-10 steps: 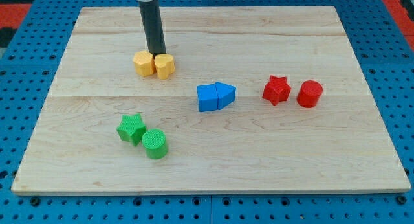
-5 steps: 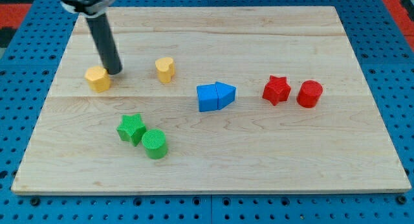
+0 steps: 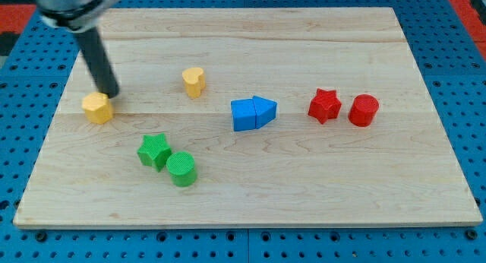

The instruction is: Place the yellow hexagon horizontal to the blue cube

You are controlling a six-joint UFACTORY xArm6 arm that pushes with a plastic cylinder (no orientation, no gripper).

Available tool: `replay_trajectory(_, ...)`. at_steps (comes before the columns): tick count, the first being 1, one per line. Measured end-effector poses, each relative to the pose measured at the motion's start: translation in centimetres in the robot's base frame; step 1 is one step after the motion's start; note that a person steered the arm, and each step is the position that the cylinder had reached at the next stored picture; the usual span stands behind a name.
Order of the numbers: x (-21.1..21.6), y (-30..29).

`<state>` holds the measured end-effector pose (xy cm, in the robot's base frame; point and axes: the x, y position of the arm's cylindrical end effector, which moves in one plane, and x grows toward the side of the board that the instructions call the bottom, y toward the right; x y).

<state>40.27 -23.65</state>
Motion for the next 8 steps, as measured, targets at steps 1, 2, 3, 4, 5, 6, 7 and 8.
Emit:
replay_trajectory(1,0.1,-4.5)
replay_trajectory(2,3.2,-3.9)
replay_trajectory(3,1.8,1.5)
replay_trajectory(4,2.1,4.9)
replay_trajectory(5,3.7,4.1)
replay_trajectory(6,5.9,0.9)
replay_trajectory(7,5.9,-1.1)
replay_trajectory(8,5.3,-0.1)
